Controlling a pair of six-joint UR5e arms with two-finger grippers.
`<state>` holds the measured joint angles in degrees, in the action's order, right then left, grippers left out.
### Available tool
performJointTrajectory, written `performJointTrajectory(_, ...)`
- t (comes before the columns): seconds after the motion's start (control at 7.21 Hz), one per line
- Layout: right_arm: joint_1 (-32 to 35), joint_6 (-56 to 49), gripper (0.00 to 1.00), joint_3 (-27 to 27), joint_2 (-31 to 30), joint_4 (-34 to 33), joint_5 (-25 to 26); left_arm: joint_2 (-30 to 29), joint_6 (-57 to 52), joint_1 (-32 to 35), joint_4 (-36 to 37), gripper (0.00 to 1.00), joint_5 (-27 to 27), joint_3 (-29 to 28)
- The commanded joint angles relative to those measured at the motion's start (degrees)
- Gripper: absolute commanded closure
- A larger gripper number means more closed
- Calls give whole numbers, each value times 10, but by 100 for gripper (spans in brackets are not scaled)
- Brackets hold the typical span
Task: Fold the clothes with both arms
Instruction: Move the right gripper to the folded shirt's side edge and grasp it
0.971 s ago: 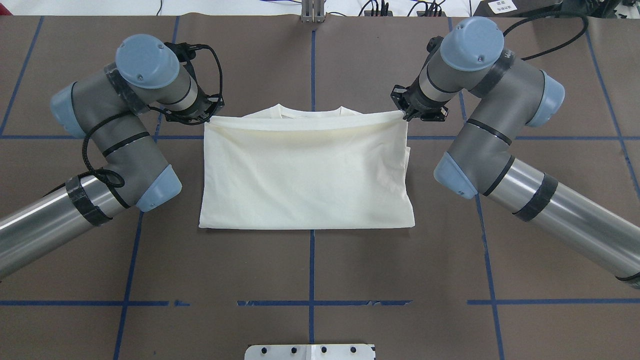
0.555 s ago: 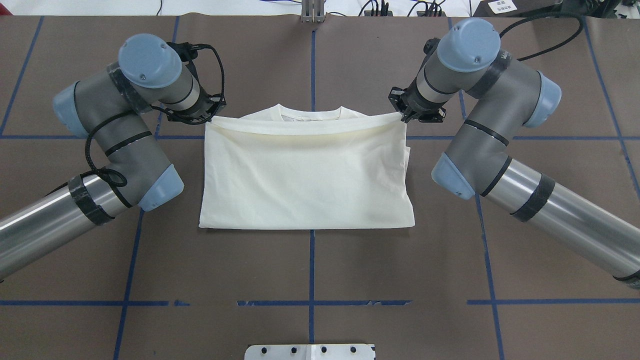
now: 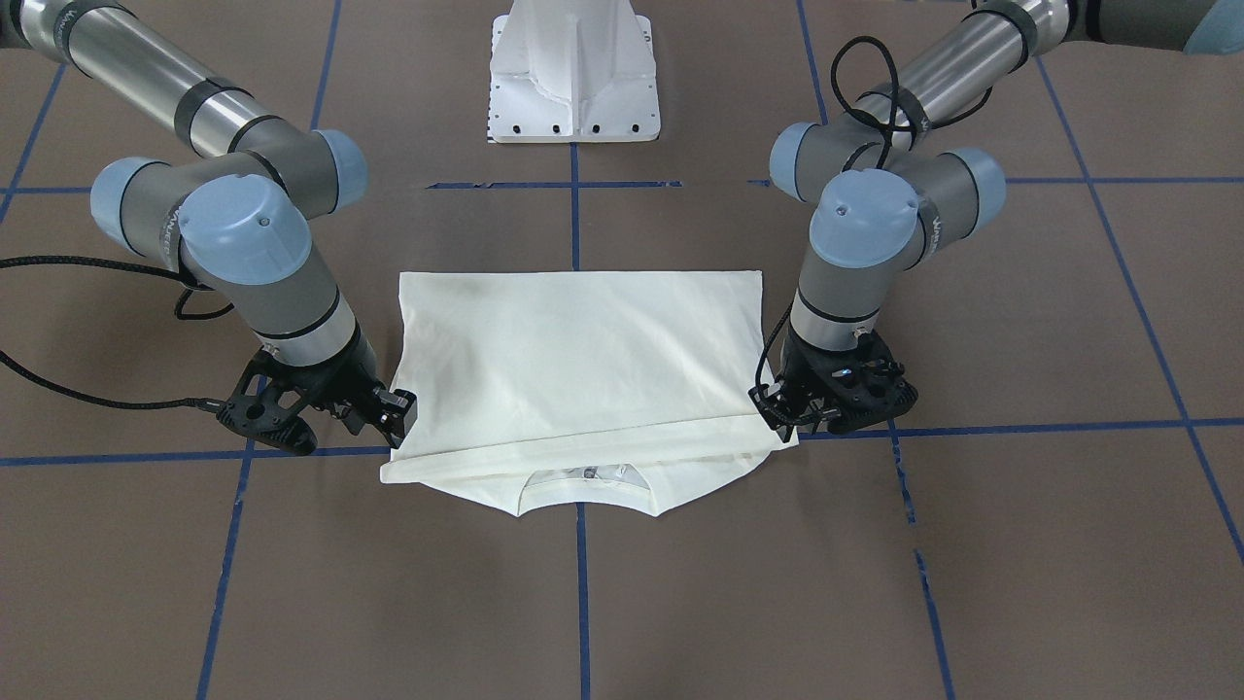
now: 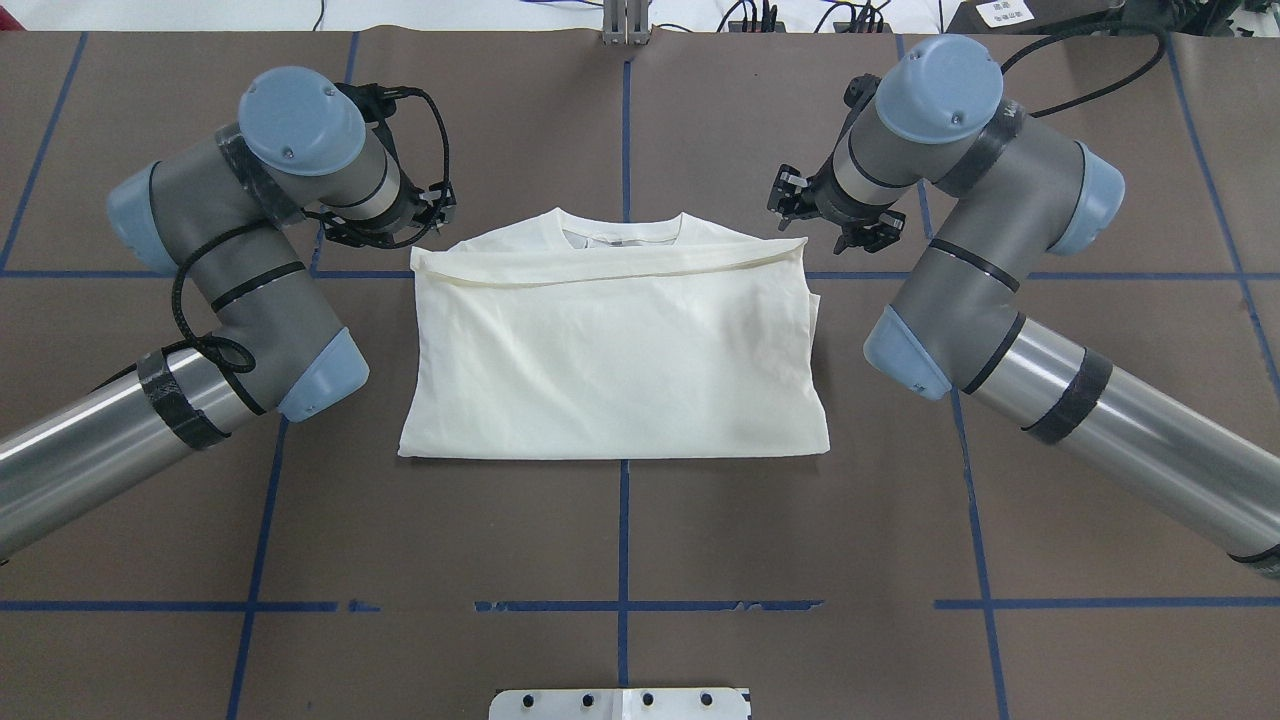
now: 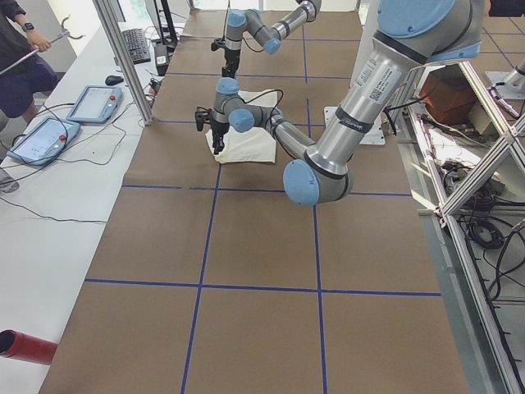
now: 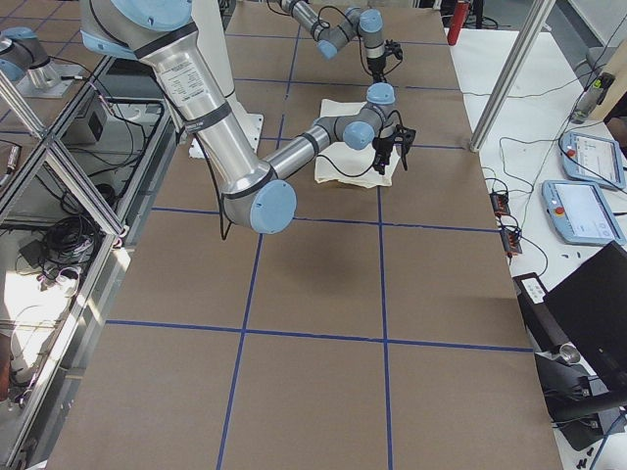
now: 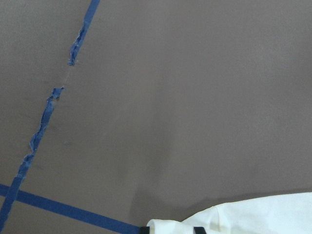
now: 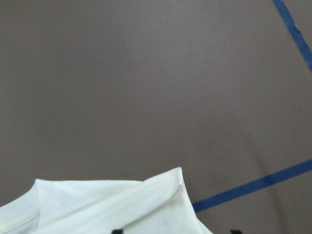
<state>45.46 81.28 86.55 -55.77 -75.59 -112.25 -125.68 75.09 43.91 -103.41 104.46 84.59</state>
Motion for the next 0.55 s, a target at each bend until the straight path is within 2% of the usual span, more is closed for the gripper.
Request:
performJointTrajectory(0.0,-32,4,0,76,-45,-3,2,6,-1,2,8,0,1,20)
performJointTrajectory(0.14,-68,16,0,134,-92,-7,14,9,-1,4,14,0,1,34)
performJointTrajectory(0.28,-116,43,0,181,-136,-7,59,10,1,5,19,0,1,43)
performJointTrajectory(0.42,-139,46,0,213,-169,-7,67,10,1,5,36,0,1,57)
